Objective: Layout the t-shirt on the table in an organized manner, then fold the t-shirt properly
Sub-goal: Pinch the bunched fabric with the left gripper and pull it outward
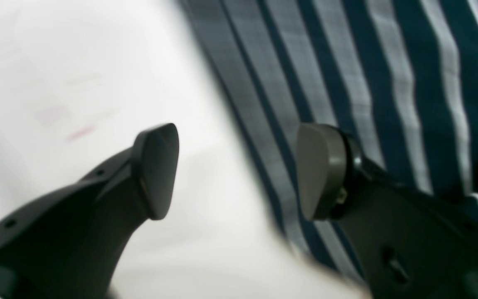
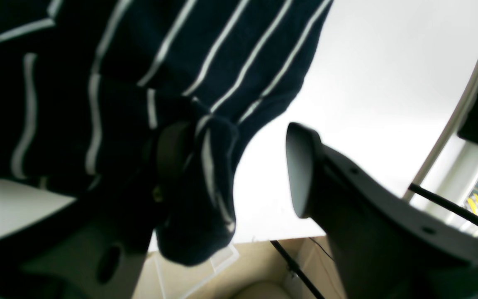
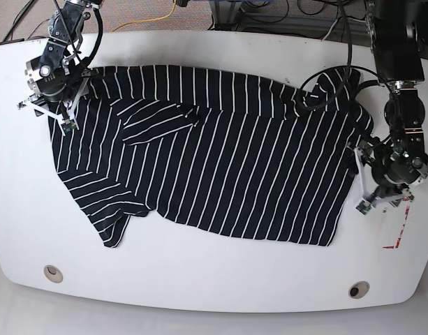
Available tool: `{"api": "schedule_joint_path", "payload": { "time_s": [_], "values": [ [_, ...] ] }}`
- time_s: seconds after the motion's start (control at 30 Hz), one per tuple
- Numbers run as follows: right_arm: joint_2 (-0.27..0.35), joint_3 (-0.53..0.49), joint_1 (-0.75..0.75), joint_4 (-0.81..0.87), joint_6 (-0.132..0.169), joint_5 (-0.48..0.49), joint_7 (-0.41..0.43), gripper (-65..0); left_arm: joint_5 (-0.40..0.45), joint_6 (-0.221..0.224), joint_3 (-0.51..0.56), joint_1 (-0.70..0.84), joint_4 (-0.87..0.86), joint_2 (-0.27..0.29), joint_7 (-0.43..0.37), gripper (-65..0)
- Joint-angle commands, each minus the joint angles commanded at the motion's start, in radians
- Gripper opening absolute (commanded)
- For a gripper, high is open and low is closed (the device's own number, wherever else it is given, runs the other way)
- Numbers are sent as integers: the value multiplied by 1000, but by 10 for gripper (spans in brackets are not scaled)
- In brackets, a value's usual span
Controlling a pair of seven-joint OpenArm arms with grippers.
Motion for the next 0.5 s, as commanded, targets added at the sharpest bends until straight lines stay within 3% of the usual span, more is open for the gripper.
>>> {"api": "schedule_joint_path", "payload": {
  "time_s": [0.1, 0.5],
  "values": [
    [-8, 2, 6, 0, 0, 0, 0, -328, -6, 0, -64, 57, 68, 8, 37, -237],
    [-18, 2, 26, 0, 0, 0, 0, -328, -8, 0, -160, 385, 215, 8, 35, -242]
  ]
}}
